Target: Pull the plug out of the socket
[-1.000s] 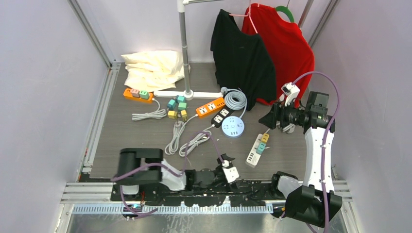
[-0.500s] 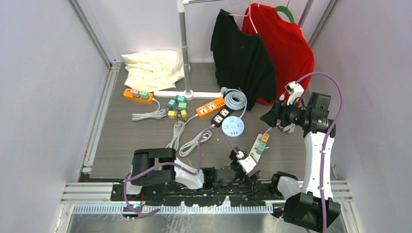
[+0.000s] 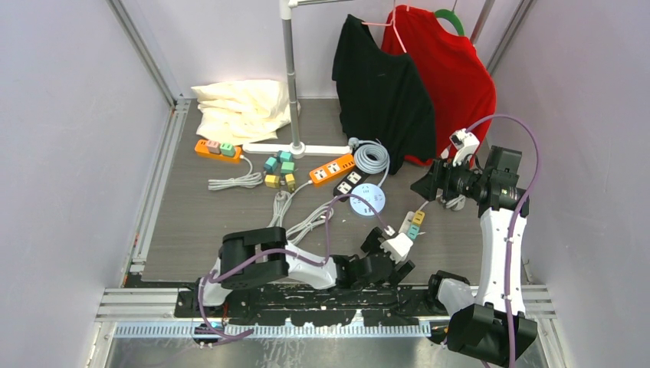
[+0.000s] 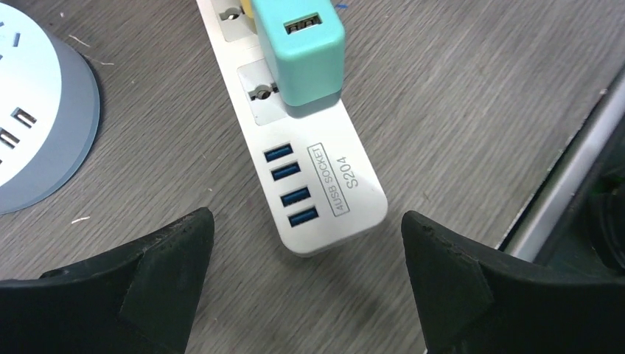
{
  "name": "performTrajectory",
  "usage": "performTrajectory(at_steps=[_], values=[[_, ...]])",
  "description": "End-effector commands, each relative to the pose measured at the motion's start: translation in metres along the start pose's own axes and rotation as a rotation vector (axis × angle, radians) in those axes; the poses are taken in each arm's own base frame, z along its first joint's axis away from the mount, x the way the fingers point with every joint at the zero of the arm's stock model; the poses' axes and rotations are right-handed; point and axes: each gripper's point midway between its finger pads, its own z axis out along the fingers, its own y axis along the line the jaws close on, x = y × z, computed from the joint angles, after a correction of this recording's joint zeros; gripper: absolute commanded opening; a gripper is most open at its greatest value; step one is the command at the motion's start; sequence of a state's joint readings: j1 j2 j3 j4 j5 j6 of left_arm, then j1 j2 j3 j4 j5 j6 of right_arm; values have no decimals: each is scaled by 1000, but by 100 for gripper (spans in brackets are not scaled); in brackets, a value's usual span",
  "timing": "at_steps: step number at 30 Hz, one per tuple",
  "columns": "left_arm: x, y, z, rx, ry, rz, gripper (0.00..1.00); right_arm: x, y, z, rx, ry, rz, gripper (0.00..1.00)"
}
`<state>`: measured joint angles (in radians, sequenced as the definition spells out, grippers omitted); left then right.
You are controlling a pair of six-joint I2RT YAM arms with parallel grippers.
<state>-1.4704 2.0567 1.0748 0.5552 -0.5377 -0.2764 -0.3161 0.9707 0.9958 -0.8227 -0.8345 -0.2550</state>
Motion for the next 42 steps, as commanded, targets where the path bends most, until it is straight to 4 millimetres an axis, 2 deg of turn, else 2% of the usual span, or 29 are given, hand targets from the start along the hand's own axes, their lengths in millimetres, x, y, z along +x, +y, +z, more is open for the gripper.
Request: performTrajectory(at_steps=[1,10,14,22,25,27,29,33,37,39,42], values=[[-7,1,10,-45,26,-38,95,-10,1,-2,4,-37,-27,74],[-5,8,20,-125,61,14,88,-9,0,-2,7,-35,-26,74],[-9,9,22,-132,47,34,76,-9,0,-2,7,-36,-29,74],[-20,7,26,-125,25,61,66,-8,-2,-2,16,-34,-32,75],[-22,10,24,-127,25,71,54,-7,-2,-1,18,-31,-32,74],[-22,13,21,-123,26,84,37,-7,-3,-1,19,-30,-32,74],[-23,16,14,-102,17,107,28,-7,-3,-1,19,-30,-35,74],[-27,18,-5,-18,-32,176,23,-6,-2,-2,17,-29,-39,74],[-21,23,-25,82,-32,236,17,-6,-2,-2,14,-27,-43,75],[-17,26,-32,149,-16,232,11,-5,-2,-1,13,-26,-44,75],[-10,35,-40,245,2,182,8,-4,-2,-1,7,-20,-44,75]])
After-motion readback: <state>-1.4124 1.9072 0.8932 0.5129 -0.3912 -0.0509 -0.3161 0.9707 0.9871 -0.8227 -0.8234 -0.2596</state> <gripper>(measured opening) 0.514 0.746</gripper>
